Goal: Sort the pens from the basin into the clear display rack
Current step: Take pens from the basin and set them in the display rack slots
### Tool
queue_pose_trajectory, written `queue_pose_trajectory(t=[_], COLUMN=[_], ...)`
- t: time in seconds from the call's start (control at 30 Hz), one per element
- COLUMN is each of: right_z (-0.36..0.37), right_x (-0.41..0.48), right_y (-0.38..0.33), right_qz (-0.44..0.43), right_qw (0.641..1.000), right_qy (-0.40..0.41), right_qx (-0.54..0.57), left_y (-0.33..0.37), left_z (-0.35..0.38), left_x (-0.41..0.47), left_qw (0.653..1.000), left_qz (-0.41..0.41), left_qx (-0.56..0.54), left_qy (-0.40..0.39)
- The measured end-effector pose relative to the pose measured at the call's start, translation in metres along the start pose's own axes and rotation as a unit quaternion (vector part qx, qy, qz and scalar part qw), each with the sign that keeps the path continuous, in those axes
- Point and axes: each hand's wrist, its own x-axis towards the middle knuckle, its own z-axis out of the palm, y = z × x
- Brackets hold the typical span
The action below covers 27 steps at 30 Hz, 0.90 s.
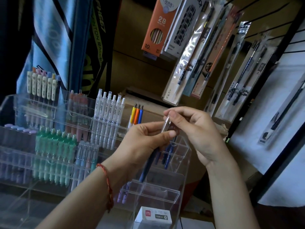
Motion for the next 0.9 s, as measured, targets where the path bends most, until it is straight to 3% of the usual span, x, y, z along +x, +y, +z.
queue_pose_trajectory(t=[0.1,0.2,0.57,0.77,0.83,0.9], right_z=[-0.004,-0.005,0.01,-0.003,-0.003,0.007], right_x=[0.002,0.003,-0.002,-0.012,-0.022,-0.032], right_y=[0.005,0.01,0.005,-0.002,-0.001,0.01], right_qz=[0.052,0.062,0.052,-0.055,-0.11,-0.107], right_qw=[0.993,0.99,0.989,0.986,0.987,0.987], right_qy=[0.01,0.012,-0.05,0.13,0.115,0.052], right_qx=[0.101,0.128,0.127,0.093,-0.009,-0.103], left_y=[-0.008,-0.018,-0.024,-0.041,-0.05,-0.057], left_z=[-0.005,-0.01,-0.015,-0.022,-0.026,-0.029], left_x=[-0.008,-0.017,-0.027,-0.054,-0.065,-0.075], left_qw=[0.997,0.992,0.995,0.981,0.957,0.94], left_qz=[-0.065,-0.095,-0.073,-0.092,-0.05,-0.006], left_qx=[-0.049,-0.082,-0.064,0.141,0.254,0.317], left_qy=[-0.01,-0.023,0.03,0.098,0.128,0.129])
